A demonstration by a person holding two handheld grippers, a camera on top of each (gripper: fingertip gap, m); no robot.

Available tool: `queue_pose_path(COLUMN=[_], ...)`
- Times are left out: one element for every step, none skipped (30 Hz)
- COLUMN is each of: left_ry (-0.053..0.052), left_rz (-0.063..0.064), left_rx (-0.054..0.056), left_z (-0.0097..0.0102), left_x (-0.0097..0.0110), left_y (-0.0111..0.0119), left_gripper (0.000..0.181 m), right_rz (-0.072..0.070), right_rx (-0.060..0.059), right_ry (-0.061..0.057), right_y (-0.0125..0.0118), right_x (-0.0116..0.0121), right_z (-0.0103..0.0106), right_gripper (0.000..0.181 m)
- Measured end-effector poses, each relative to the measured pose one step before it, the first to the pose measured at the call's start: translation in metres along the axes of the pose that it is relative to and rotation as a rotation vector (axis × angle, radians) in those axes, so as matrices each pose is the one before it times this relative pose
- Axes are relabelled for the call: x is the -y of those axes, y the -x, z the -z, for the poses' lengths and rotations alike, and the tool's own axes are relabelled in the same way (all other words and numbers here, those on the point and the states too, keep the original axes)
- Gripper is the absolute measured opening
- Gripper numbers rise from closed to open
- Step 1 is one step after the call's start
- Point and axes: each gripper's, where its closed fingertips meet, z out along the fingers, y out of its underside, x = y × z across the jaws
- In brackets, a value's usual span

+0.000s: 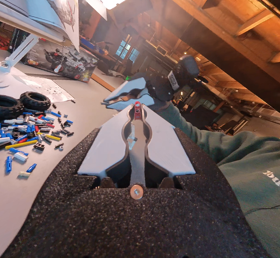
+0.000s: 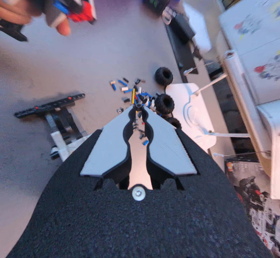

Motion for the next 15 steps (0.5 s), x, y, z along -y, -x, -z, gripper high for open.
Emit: queue_pose_path(left_ry=[-0.0092,-0.0104,-0.0079,0.0003,0.0024,0.0019,-0.0024,-0.0089,-0.0095,-0.0033,0.0003,-0.0016,-0.0005,0.0005,-0.0017], left_rz=[0.0196,0.0363,0.0338,0.0271,0.0138,0.0043,0.0095,0.0162,0.012,0.0078,0.0096,0.0102,0.0089,0.0084,0.0119], left_rx=[0.0102,0.0057,0.0019,0.0008,0.0024,0.0016,-0.011,-0.017,-0.0127,-0.01,-0.0116,-0.0098,-0.008,-0.0122,-0.0185], left_z=[-0.00062,-0.00014,0.00038,0.00058,0.0007,0.00059,0.00057,0.00051,0.00057,0.00045,0.00044,0.00039,0.00033,0.00018,-0.00015], left_x=[-0.0021,-0.00281,-0.0031,-0.00349,-0.00267,-0.00159,0.00008,0.00149,0.00202,0.00086,0.0,-0.00005,-0.00056,-0.00076,-0.00031], left_y=[0.00323,0.00398,0.00412,0.00343,0.00271,0.0018,-0.00014,-0.00106,-0.00083,-0.00075,-0.00109,-0.00096,-0.00078,-0.00157,-0.00236], left_gripper=[0.007,0.007,0.006,0.007,0.007,0.007,0.007,0.007,0.007,0.007,0.007,0.007,0.007,0.007,0.007], right_rz=[-0.0139,-0.0122,-0.0119,-0.0183,-0.0091,0.0001,0.0022,0.0059,-0.0004,-0.0138,-0.0192,-0.0133,-0.0033,0.0032,0.009], right_rx=[0.0607,0.0159,0.027,0.0437,0.0224,0.0208,0.0098,-0.0084,-0.0099,0.0039,0.0047,0.0006,0.0009,0.007,0.0204], right_ry=[0.0971,0.0626,0.0598,0.071,0.0408,0.0303,0.0348,0.0238,0.0,-0.0122,-0.0238,-0.0289,-0.0449,-0.0711,-0.0876], right_y=[-0.00395,-0.00901,-0.0047,-0.00045,-0.0016,0.00033,-0.00027,-0.0024,-0.00224,-0.00028,-0.00014,-0.0005,0.00017,0.00223,0.00619], right_x=[-0.01328,-0.00818,-0.00808,-0.00877,-0.00377,-0.00248,-0.0033,-0.00233,0.00048,0.00178,0.00333,0.0041,0.00629,0.01049,0.01348], right_z=[-0.01856,-0.01952,-0.01887,-0.01681,-0.01372,-0.01038,-0.00768,-0.00549,-0.00322,-0.0006,0.00188,0.00466,0.00818,0.01132,0.01418], right_gripper=[0.006,0.006,0.006,0.006,0.006,0.006,0.007,0.01,0.016,0.02,0.026,0.032,0.034,0.036,0.036])
